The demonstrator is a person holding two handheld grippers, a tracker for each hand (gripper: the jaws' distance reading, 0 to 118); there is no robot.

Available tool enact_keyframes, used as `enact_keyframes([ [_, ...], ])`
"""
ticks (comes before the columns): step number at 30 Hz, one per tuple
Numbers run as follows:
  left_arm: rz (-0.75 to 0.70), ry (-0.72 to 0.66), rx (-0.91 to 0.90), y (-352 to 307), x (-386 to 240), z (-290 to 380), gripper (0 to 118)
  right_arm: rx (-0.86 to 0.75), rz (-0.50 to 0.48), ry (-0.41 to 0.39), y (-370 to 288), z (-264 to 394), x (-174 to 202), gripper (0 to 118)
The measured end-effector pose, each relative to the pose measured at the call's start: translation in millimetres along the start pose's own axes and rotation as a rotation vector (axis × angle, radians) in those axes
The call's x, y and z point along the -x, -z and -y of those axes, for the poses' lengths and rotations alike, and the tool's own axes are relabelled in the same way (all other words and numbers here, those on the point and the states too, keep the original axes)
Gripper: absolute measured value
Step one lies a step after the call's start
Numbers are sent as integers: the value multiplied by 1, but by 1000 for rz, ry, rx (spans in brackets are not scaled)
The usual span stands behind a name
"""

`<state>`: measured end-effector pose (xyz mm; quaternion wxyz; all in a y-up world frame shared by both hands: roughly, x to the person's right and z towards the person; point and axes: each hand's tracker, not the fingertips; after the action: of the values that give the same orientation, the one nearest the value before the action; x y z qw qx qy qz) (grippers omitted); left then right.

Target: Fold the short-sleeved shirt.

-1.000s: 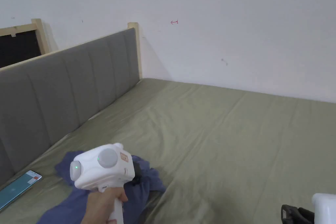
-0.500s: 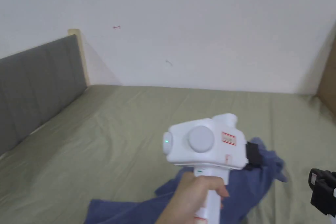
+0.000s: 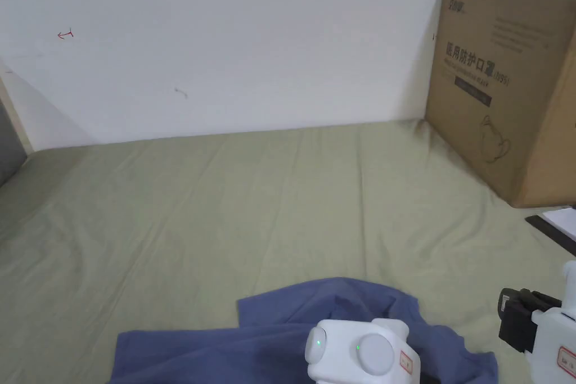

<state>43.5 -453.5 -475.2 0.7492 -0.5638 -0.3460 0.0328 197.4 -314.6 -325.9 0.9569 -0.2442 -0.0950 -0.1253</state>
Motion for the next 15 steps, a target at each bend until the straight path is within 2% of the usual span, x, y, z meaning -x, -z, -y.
enact_keyframes([
  [1,16,-15,-10,-7,2,-3,107,2,-4,5,1,1,2,0],
  [2,23,-19,-42,-19,3,-2,118,7,-9,6,3,1,4,0],
  [6,32,-21,-198,-80,15,-1,117,23,-40,-37,8,3,24,0],
  [7,25,-42,-216,-93,22,2,111,26,-54,-50,9,3,30,0],
  [8,26,-61,-244,-108,34,8,96,31,-71,-62,11,4,36,0],
  [9,12,-77,-278,-123,46,16,69,38,-90,-75,12,6,45,0],
  [10,-17,-100,-304,-135,56,23,28,44,-107,-88,13,8,52,0],
  [11,-75,-118,-326,-146,71,33,9,56,-130,-102,16,11,60,0],
  [12,-147,-145,-333,-152,85,43,0,67,-152,-115,19,13,68,0],
  [15,-315,-189,-273,-161,131,72,0,95,-185,-159,28,23,92,0],
])
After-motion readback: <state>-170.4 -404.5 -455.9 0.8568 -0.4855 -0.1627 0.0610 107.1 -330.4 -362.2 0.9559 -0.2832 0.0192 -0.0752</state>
